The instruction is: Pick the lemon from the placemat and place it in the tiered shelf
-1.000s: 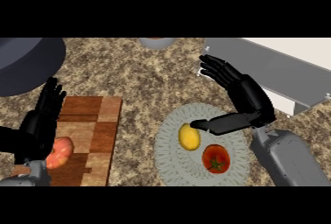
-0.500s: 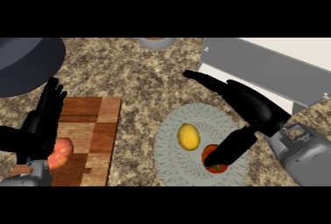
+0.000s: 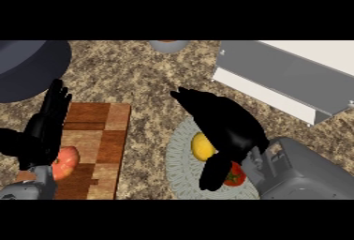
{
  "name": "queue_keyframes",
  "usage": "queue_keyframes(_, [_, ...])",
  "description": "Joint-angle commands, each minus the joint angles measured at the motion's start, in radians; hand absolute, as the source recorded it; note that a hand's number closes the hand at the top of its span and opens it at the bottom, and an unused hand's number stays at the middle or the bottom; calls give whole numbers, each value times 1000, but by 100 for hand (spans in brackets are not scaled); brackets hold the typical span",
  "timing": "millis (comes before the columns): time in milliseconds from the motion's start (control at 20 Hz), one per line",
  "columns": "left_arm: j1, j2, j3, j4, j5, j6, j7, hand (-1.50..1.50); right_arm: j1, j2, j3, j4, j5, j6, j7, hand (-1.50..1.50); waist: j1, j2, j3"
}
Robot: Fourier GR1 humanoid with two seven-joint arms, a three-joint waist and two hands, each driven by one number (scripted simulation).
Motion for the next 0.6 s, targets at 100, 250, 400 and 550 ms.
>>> queue_keyframes(100, [52,-27,-13,-8,-12,-5,-53,0,3,87,121,9,137,42,175,-150,-1,1,1])
queue_keyframes(250, [26,3,9,-47,13,-23,14,0,24,69,190,69,224,49,154,-150,2,0,2])
queue_keyframes(400, [17,18,29,-31,22,-35,21,0,3,74,190,144,216,107,184,-150,2,2,1])
queue_keyframes(550, [14,4,23,-17,6,-30,3,0,-2,75,123,125,222,137,205,-150,-5,2,2])
